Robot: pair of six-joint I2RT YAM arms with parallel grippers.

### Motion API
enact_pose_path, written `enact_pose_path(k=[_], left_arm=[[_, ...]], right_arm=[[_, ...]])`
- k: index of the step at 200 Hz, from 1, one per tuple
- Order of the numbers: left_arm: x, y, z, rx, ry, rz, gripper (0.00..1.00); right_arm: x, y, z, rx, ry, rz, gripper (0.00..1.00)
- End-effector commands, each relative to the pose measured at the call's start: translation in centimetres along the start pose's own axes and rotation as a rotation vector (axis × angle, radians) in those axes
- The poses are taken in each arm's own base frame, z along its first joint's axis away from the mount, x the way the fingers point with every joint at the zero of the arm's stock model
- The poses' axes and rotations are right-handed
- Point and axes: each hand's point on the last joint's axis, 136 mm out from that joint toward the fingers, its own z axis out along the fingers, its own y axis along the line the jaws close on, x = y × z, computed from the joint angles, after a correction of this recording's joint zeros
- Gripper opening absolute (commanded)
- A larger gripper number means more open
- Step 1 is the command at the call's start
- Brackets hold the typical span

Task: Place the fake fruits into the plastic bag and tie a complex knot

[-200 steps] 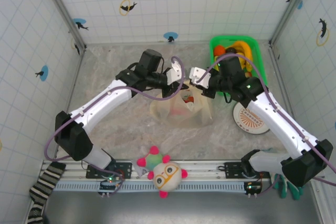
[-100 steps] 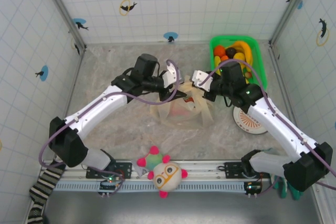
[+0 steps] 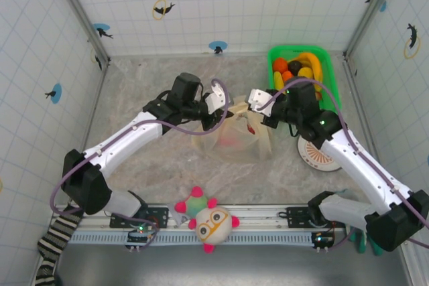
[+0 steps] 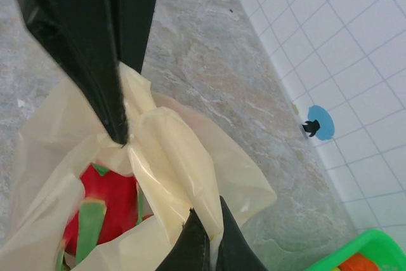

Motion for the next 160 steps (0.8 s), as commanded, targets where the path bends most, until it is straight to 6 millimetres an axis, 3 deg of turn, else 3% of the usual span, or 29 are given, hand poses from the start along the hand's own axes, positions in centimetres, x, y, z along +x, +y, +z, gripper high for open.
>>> enact_pose_path(k=[1, 29, 33, 48, 84, 145, 160], left_arm=[[-0.7, 0.9, -0.9, -0.05, -0.008, -0.006, 0.0], [-1.3, 0.5, -1.5, -0.022, -0.038, -0.036, 0.0], [-2.7, 0.7, -2.1, -0.026, -0.065, -0.022, 0.0], [-3.3, 0.4, -2.3, -0.012, -0.08, -0.022, 0.0], [-3.2, -0.2, -2.4, 0.023, -0.07, -0.036, 0.0], [-3.5, -1.3, -2.0, 0.129, -0.089, -0.071, 0.0], [-3.9, -1.5, -2.4, 0.166, -0.118, -0.088, 0.11]], right_arm=[[1.1, -0.7, -0.8, 0.088, 0.049, -0.062, 0.0], [1.8, -0.7, -0.8, 0.156, 0.101, -0.135, 0.0], [1.9, -0.7, -0.8, 0.163, 0.11, -0.146, 0.0], [2.3, -0.9, -0.6, 0.202, 0.146, -0.186, 0.0], [3.1, -2.2, -0.8, 0.303, 0.201, -0.224, 0.0], [4.0, -2.6, -0.5, 0.388, 0.253, -0.289, 0.0], [3.9, -2.5, -0.6, 0.392, 0.245, -0.284, 0.0]])
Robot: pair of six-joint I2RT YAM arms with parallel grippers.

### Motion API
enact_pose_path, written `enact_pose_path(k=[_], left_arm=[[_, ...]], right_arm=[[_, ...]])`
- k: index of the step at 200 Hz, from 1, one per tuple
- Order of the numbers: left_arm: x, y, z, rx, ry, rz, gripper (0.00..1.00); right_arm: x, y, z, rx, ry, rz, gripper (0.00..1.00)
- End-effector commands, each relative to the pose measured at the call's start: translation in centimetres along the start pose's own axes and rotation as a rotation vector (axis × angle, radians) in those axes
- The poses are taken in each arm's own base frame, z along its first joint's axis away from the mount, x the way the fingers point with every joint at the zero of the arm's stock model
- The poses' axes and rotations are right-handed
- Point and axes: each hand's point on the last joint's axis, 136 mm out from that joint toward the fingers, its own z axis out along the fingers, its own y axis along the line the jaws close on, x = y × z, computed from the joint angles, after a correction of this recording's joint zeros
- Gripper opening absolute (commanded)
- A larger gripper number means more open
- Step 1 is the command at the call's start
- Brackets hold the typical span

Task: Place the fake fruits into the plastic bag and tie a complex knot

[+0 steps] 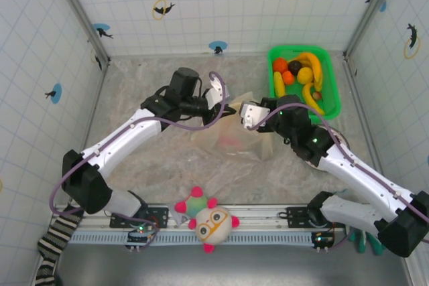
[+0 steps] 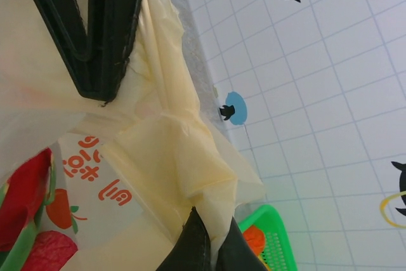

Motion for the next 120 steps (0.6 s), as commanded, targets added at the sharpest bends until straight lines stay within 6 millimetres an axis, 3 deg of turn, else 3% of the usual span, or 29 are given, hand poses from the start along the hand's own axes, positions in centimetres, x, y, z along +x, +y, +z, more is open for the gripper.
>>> enact_pose_path(k=[1, 17, 61, 70, 96, 120], left_arm=[[-1.4, -0.8, -1.3, 0.085, -0.053, -0.041, 0.12], [-1.8, -0.2, -2.2, 0.097, -0.092, -0.076, 0.24], [-3.5, 1.8, -4.9, -0.006, -0.169, -0.026, 0.43], [-4.1, 2.6, -5.3, -0.043, -0.189, -0.004, 0.51], [-5.6, 6.2, -5.9, -0.197, -0.234, 0.077, 0.56], [-7.0, 8.2, -5.0, -0.216, -0.254, 0.166, 0.55]], right_arm=[[3.1, -1.2, -0.3, 0.095, 0.144, -0.012, 0.0], [2.7, -1.1, -0.5, 0.093, 0.115, 0.006, 0.0], [1.5, -0.4, -0.8, 0.065, 0.034, 0.025, 0.0], [1.5, -0.4, -0.8, 0.065, 0.035, 0.025, 0.0], [1.2, -0.6, -0.8, 0.066, 0.022, 0.025, 0.0], [1.0, -0.5, -0.8, 0.061, 0.015, 0.024, 0.0]])
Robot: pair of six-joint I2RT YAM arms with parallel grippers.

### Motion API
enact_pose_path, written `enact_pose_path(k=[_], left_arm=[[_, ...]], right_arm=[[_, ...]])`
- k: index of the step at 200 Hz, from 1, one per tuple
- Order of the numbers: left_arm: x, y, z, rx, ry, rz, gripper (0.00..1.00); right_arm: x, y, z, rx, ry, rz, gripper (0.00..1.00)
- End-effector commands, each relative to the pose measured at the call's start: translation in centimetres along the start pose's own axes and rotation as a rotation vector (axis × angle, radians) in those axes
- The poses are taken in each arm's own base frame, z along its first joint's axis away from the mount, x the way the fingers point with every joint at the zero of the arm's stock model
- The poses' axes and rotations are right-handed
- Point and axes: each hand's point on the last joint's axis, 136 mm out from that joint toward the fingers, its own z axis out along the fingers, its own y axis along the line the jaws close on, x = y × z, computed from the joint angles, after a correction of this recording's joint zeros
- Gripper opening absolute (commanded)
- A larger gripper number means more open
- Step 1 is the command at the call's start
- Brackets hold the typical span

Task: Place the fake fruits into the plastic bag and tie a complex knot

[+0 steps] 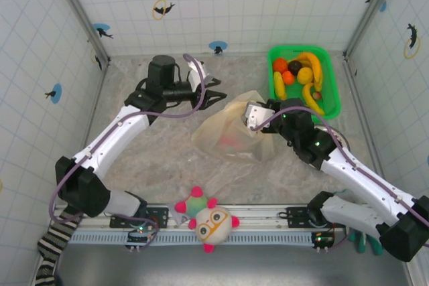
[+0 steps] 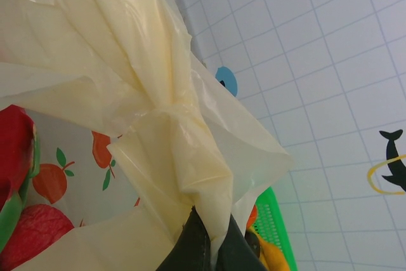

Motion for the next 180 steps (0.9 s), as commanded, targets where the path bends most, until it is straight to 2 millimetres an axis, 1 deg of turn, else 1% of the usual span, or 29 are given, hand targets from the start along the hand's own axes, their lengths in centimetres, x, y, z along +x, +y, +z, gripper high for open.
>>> enact_pose_path(k=[1, 9, 28, 41, 63, 83, 119, 135, 151, 163, 173, 180], left_arm=[[-2.9, 2.7, 1.0, -0.055, -0.076, 0.139, 0.55], [-3.0, 2.7, 1.7, -0.013, -0.085, 0.154, 0.55], [-2.4, 2.2, 3.4, 0.072, -0.092, 0.178, 0.53], [-1.3, 1.8, 4.5, 0.102, -0.077, 0.2, 0.48], [0.2, 0.1, 5.6, 0.187, -0.071, 0.225, 0.42], [1.3, -1.2, 6.0, 0.241, -0.068, 0.221, 0.41], [3.4, -2.9, 6.3, 0.292, -0.038, 0.223, 0.41], [4.5, -3.1, 6.5, 0.294, -0.002, 0.217, 0.39], [5.3, -3.0, 6.7, 0.283, 0.033, 0.217, 0.35], [5.5, -2.9, 6.7, 0.279, 0.044, 0.219, 0.33], [5.6, -3.0, 6.6, 0.278, 0.048, 0.223, 0.34], [5.6, -3.1, 6.5, 0.281, 0.05, 0.228, 0.37]], right_arm=[[-0.7, -0.5, -0.2, 0.026, -0.039, 0.017, 0.0], [-0.7, -0.6, -0.3, 0.027, -0.039, 0.018, 0.0], [-0.8, -0.6, -0.3, 0.025, -0.042, 0.022, 0.0], [-0.9, -0.5, -0.3, 0.018, -0.044, 0.025, 0.0], [-0.9, -0.3, -0.2, 0.006, -0.042, 0.029, 0.0], [-0.7, -0.3, -0.2, 0.005, -0.03, 0.028, 0.0], [-0.5, -0.6, -0.2, 0.022, -0.019, 0.025, 0.0], [-0.3, -0.7, -0.2, 0.026, -0.011, 0.022, 0.0], [-0.2, -0.8, -0.2, 0.031, -0.005, 0.019, 0.0], [-0.2, -0.9, -0.3, 0.034, -0.005, 0.018, 0.0], [-0.3, -0.9, -0.3, 0.029, -0.01, 0.02, 0.0], [-0.2, -0.9, -0.4, 0.03, -0.009, 0.022, 0.0]])
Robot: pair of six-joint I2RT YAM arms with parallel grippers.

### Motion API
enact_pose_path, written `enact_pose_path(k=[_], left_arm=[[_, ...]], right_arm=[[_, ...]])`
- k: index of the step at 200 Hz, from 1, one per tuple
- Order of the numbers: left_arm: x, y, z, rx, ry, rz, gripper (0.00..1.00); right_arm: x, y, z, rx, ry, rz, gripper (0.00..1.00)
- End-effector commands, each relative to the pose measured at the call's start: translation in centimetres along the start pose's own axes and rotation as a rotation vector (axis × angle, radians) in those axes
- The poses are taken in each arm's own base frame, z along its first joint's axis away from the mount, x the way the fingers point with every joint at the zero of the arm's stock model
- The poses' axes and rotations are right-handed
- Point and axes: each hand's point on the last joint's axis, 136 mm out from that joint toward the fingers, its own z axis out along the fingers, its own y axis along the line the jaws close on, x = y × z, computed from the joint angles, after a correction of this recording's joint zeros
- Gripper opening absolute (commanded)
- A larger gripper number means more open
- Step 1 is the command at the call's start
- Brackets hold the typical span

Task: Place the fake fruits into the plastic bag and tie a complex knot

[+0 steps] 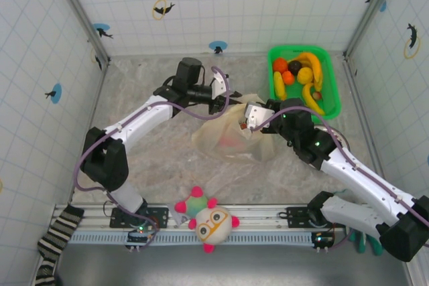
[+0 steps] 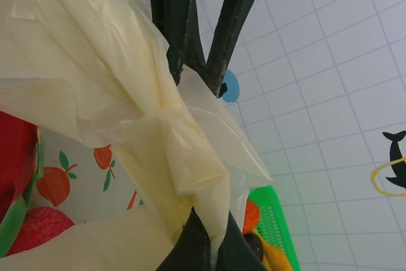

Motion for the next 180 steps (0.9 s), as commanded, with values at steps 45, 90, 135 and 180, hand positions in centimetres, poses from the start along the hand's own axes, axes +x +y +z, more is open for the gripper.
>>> enact_pose_path(k=[45, 90, 135, 180], left_arm=[[0.8, -2.5, 0.2, 0.061, 0.023, 0.087, 0.49], [1.0, -2.8, 0.8, 0.085, 0.019, 0.082, 0.6], [0.8, -2.8, 1.5, 0.09, 0.016, 0.08, 0.61], [0.1, -2.1, 1.8, 0.071, -0.011, 0.064, 0.56]], right_arm=[[-0.4, -0.7, -0.3, 0.022, -0.021, 0.026, 0.0], [-0.8, -0.8, -0.4, 0.025, -0.047, 0.039, 0.0], [-1.5, -0.5, -0.3, 0.005, -0.081, 0.063, 0.0], [-2.2, -0.1, -0.3, -0.016, -0.118, 0.093, 0.0]])
